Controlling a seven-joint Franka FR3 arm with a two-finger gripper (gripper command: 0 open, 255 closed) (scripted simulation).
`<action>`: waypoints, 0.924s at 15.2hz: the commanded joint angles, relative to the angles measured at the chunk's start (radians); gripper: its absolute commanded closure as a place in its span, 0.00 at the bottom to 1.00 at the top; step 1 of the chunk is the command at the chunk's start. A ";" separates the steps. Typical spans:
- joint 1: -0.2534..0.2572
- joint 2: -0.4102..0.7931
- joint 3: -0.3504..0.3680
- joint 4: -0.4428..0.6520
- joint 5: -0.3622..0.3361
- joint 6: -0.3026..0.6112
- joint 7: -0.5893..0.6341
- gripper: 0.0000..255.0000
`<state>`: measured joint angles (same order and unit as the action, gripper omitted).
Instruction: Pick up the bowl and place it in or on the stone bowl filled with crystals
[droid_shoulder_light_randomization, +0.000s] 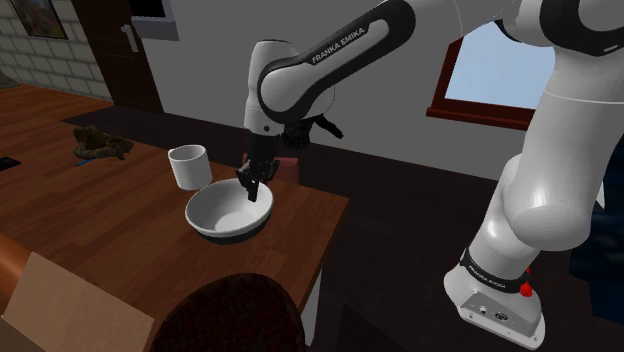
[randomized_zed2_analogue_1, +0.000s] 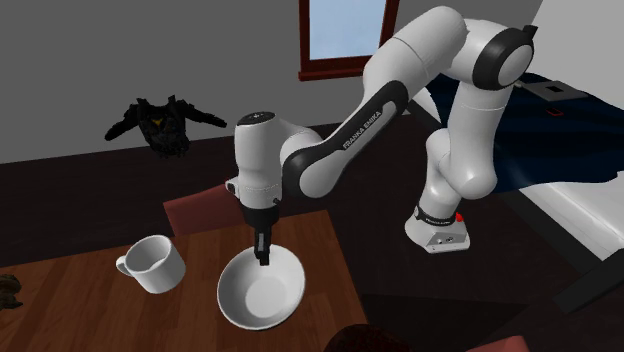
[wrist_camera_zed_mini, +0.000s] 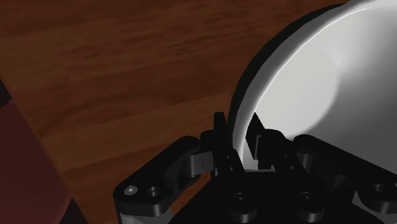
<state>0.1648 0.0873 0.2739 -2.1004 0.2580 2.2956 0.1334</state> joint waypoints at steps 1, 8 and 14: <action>-0.001 -0.011 -0.001 0.017 -0.002 -0.027 0.005 1.00; -0.005 -0.049 -0.004 0.069 -0.005 -0.115 0.020 1.00; -0.008 -0.074 -0.006 0.122 -0.009 -0.192 0.034 1.00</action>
<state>0.1578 0.0167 0.2685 -1.9892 0.2495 2.1173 0.1659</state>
